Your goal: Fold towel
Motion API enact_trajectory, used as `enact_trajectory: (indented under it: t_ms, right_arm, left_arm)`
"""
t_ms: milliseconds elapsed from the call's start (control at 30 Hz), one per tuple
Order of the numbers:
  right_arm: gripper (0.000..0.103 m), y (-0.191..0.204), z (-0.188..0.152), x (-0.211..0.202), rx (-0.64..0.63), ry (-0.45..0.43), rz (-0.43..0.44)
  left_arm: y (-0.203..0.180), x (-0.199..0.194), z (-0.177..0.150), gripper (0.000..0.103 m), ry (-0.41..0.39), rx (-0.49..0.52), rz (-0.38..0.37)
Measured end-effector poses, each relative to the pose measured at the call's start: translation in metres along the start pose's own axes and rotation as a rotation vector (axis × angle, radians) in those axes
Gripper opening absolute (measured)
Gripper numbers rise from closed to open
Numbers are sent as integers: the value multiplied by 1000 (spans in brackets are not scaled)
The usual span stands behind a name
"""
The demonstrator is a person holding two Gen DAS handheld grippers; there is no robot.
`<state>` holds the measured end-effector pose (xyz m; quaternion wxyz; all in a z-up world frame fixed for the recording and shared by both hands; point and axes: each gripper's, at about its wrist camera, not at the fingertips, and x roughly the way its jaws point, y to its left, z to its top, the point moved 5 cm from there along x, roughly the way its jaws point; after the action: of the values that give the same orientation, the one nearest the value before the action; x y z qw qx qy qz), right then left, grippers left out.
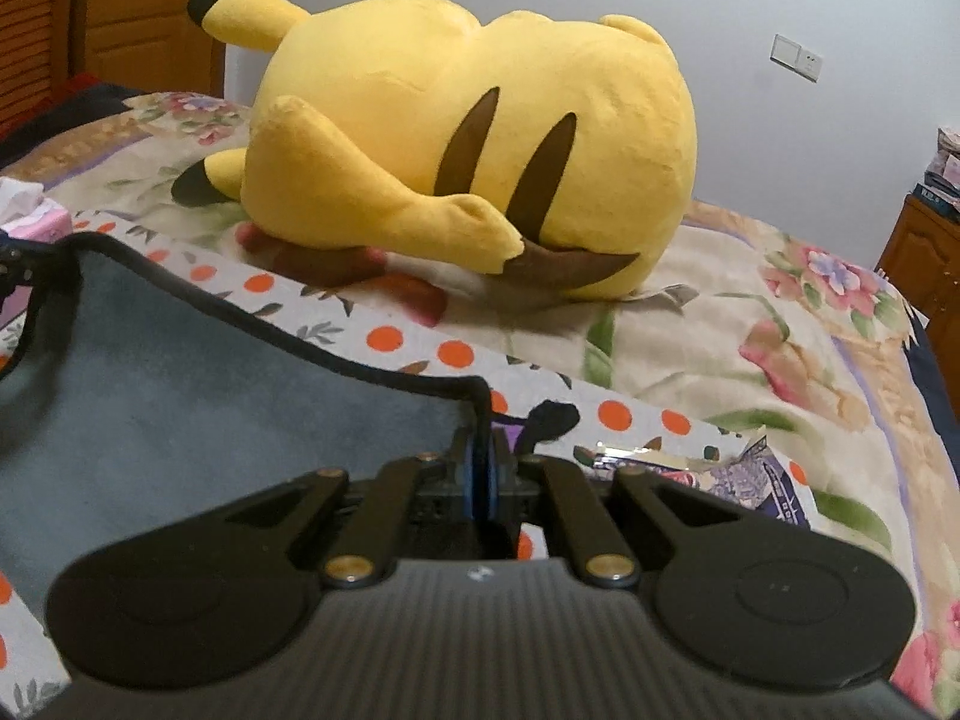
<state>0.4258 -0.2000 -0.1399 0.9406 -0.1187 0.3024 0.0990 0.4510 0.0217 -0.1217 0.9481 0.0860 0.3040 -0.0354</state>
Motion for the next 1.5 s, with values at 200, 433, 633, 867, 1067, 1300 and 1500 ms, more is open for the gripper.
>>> enact_trajectory:
  t_ms: [200, 433, 633, 867, 1067, 1300, 1500]
  right_arm:
    - [63, -6, -1, -9, 25, -28, -18]
    - [63, 1, -12, -31, 51, -38, 20]
    - [63, 11, -26, -53, 77, -28, 55]
    - [66, 20, -40, -73, 75, -11, 55]
    - [88, 24, -44, -96, 63, -26, 55]
    - [103, 25, -45, -128, 93, -45, 72]
    - [103, 21, -46, -149, 114, -42, 68]
  left_arm:
    - [-1, -4, -7, 34, 11, -9, -6]
    - [-3, -21, -31, 44, 35, -12, -20]
    - [-11, -42, -50, 57, 49, -2, -44]
    - [-15, -61, -58, 70, 61, -10, -43]
    - [-20, -84, -64, 80, 67, 3, -48]
    - [-26, -120, -68, 92, 51, 24, -45]
    - [-31, -150, -75, 100, 33, 25, -41]
